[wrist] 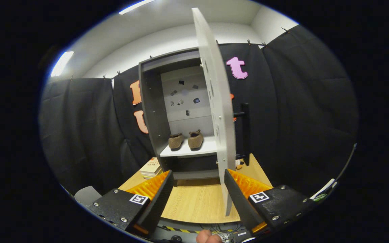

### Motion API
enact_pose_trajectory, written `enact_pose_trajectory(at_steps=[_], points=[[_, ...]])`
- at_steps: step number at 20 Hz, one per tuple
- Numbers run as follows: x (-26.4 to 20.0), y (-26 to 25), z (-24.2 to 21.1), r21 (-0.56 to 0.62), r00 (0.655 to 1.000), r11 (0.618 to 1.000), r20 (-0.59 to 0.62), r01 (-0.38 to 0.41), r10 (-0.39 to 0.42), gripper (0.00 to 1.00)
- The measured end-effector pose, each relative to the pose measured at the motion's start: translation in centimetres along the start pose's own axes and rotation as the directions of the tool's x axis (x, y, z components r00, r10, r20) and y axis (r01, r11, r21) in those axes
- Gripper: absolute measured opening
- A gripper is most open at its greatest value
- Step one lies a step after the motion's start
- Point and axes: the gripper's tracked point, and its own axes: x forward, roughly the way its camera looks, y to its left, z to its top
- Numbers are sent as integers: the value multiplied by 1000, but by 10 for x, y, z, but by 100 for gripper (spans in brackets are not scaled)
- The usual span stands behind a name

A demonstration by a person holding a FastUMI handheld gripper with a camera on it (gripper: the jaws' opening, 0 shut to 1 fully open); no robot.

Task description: Open the shoe cabinet door, grab the shoes and put them into the shoe cabinet, then close the shoe cabinet door.

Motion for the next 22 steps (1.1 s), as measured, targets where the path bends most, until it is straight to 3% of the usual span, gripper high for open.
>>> enact_pose_trajectory(at_steps=[10,22], points=[[28,-98,34,32,995,998,82,49,-52,95],[56,-54,35,-16,997,999,75,32,-30,93]])
